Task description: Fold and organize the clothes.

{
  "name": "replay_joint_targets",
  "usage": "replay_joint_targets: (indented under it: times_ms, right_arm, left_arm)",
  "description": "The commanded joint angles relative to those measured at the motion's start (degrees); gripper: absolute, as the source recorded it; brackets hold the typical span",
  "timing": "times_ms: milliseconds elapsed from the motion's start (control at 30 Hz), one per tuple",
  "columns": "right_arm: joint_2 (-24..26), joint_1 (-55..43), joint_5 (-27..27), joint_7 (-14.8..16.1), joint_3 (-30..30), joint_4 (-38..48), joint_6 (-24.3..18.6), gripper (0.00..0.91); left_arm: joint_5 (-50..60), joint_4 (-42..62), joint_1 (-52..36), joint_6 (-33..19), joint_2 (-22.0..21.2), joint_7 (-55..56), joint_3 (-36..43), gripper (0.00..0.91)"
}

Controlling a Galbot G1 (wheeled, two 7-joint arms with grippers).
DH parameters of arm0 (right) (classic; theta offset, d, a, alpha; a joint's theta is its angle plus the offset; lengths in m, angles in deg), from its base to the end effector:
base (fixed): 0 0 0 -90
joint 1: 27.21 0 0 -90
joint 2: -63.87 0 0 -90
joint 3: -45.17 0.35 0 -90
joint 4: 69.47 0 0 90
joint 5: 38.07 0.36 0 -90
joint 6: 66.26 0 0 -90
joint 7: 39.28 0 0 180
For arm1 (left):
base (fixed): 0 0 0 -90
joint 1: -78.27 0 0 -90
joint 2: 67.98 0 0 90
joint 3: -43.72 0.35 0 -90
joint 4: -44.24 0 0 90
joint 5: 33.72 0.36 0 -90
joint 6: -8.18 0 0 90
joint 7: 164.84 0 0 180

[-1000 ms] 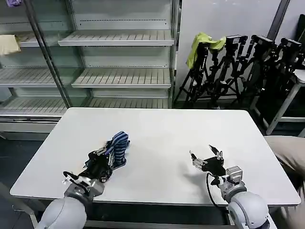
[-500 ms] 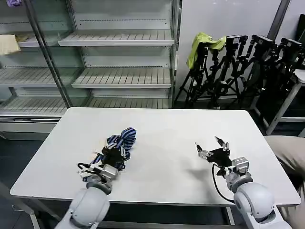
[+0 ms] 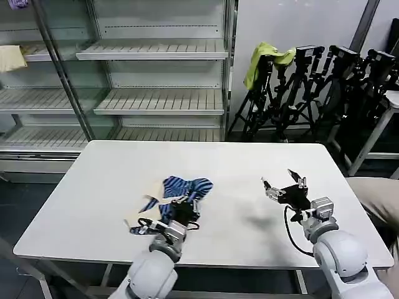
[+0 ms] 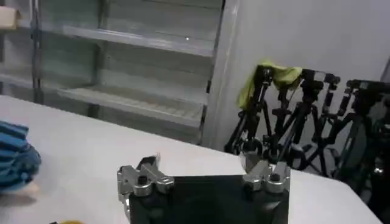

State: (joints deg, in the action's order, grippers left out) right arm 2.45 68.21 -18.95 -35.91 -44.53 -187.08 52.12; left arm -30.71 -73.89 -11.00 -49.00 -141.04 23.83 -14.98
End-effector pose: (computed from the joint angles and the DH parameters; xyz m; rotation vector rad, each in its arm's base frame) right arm 0.3025 -0.0891 -0.1895 0.3160 -2.9621 0.2871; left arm 0.2684 -0.1053 -0.2239 -0.5363 -2.9172 -0.5388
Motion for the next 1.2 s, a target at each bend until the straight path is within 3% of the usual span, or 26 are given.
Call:
replay_joint_targets:
  times_ms: [33, 267, 500, 700, 900, 1000, 1200]
  right_arm:
    - [1.3, -0.3, 0.4, 0.4, 2.1, 0.0, 0.0, 0.907]
    - [1.0, -0.1, 0.4, 0.4, 2.8, 0.1, -0.1, 0.907]
    - [1.2, -0.9, 0.7, 1.4, 4.8, -0.1, -0.8, 0.907]
    - [0.8, 0.4, 0.4, 1.2, 3.5, -1.4, -1.5, 0.907]
    - [-0.8, 4.2, 0.3, 1.7, 1.7, -3.5, -3.2, 0.907]
    - [-1.8, 6.0, 0.3, 1.8, -0.1, -4.2, -3.4, 0.907]
    - [-2.6, 10.8, 0.3, 2.4, -4.8, -6.4, -2.8, 0.907]
  left_arm:
    - [-19.9, -2.6, 0.6, 0.4, 3.8, 2.0, 13.9, 0.907]
    - [-22.1, -1.0, -2.8, 0.2, 3.8, 3.2, 11.7, 0.907]
    - [-27.4, -3.7, -6.5, -1.0, 3.8, 3.5, 1.6, 0.907]
    - [-19.5, -7.0, -4.7, -6.7, 8.3, -2.1, -9.9, 0.907]
    - [-16.0, -5.1, 3.9, -13.6, 15.1, -8.9, -31.7, 0.907]
    - [-16.9, -3.9, 7.7, -15.8, 16.0, -9.9, -36.8, 0.907]
    - [-16.3, -4.3, 13.7, -19.0, 13.6, -13.0, -41.4, 0.907]
